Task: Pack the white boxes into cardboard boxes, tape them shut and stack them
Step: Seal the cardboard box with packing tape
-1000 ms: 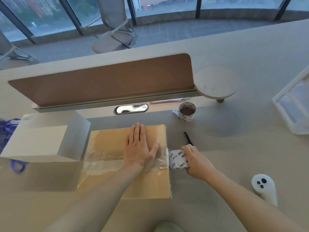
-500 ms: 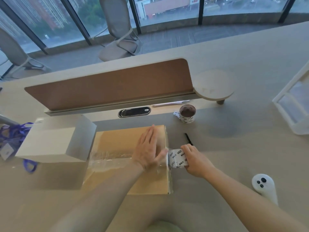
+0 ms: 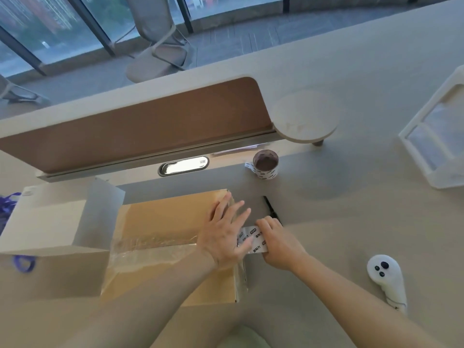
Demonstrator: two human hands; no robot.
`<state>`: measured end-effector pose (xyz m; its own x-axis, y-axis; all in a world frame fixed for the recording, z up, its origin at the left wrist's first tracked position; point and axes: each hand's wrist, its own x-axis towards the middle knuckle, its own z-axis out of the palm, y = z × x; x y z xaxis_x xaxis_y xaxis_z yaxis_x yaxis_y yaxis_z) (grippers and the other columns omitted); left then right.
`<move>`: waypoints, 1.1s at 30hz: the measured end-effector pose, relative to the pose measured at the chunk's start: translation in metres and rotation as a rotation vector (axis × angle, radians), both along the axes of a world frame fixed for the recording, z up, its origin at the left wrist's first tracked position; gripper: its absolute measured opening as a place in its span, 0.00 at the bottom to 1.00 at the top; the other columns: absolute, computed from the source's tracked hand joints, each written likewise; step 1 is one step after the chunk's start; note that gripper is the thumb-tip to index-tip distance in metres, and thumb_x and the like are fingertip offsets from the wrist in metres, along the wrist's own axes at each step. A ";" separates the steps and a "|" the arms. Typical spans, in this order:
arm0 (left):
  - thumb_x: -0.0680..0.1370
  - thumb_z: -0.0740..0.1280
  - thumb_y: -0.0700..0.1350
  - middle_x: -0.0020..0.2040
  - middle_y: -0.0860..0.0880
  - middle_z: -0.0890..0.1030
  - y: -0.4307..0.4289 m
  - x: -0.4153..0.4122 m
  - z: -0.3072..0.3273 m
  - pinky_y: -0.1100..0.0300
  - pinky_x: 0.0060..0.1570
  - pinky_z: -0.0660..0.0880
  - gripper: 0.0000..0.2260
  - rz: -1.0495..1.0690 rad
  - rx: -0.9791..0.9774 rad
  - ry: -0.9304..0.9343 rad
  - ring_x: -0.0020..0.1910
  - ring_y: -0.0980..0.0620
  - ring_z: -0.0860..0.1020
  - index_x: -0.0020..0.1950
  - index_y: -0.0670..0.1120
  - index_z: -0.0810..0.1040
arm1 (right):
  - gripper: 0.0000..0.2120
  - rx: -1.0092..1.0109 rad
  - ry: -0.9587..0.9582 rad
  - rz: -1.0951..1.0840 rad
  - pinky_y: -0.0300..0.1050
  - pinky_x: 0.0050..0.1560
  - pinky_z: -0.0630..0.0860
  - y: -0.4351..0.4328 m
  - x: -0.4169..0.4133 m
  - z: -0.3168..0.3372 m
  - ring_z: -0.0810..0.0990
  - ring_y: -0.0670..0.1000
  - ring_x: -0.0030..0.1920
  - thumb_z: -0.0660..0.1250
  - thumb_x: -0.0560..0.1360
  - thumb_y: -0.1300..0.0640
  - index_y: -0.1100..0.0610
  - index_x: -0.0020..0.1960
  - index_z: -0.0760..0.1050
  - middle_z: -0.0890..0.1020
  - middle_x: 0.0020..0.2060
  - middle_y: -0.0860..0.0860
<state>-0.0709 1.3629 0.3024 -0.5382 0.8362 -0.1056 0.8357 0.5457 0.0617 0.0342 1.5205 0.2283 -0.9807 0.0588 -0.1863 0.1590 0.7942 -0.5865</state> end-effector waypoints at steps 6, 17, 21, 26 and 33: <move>0.79 0.57 0.56 0.78 0.50 0.64 -0.003 -0.001 0.003 0.54 0.78 0.43 0.29 0.079 0.149 -0.104 0.81 0.54 0.47 0.78 0.47 0.64 | 0.27 0.220 0.078 0.047 0.43 0.38 0.66 0.007 0.001 0.021 0.74 0.54 0.47 0.72 0.61 0.61 0.53 0.56 0.65 0.73 0.48 0.50; 0.76 0.55 0.63 0.77 0.48 0.66 -0.002 0.000 0.006 0.49 0.79 0.45 0.35 0.033 0.076 -0.052 0.81 0.50 0.47 0.79 0.46 0.61 | 0.25 0.445 -0.050 -0.035 0.48 0.36 0.72 0.007 0.013 0.040 0.75 0.55 0.46 0.73 0.64 0.59 0.57 0.58 0.68 0.73 0.48 0.51; 0.76 0.56 0.62 0.75 0.48 0.68 -0.003 0.000 0.006 0.50 0.78 0.44 0.34 0.028 0.093 -0.050 0.81 0.50 0.48 0.79 0.46 0.62 | 0.31 0.244 -0.070 0.057 0.47 0.54 0.72 0.039 0.025 0.044 0.71 0.53 0.55 0.64 0.70 0.37 0.54 0.66 0.64 0.71 0.56 0.49; 0.76 0.56 0.61 0.72 0.48 0.72 -0.002 -0.001 0.004 0.47 0.78 0.45 0.33 -0.009 0.083 -0.013 0.81 0.47 0.51 0.78 0.46 0.64 | 0.27 0.449 0.099 0.024 0.49 0.44 0.73 0.040 0.029 0.042 0.75 0.56 0.45 0.71 0.60 0.56 0.55 0.57 0.69 0.73 0.47 0.51; 0.75 0.58 0.61 0.74 0.49 0.69 -0.004 -0.001 0.006 0.46 0.78 0.46 0.34 -0.008 0.049 -0.042 0.81 0.48 0.49 0.79 0.46 0.62 | 0.19 0.613 0.227 -0.076 0.51 0.38 0.70 0.012 0.025 0.030 0.72 0.57 0.38 0.70 0.58 0.64 0.58 0.47 0.71 0.72 0.40 0.53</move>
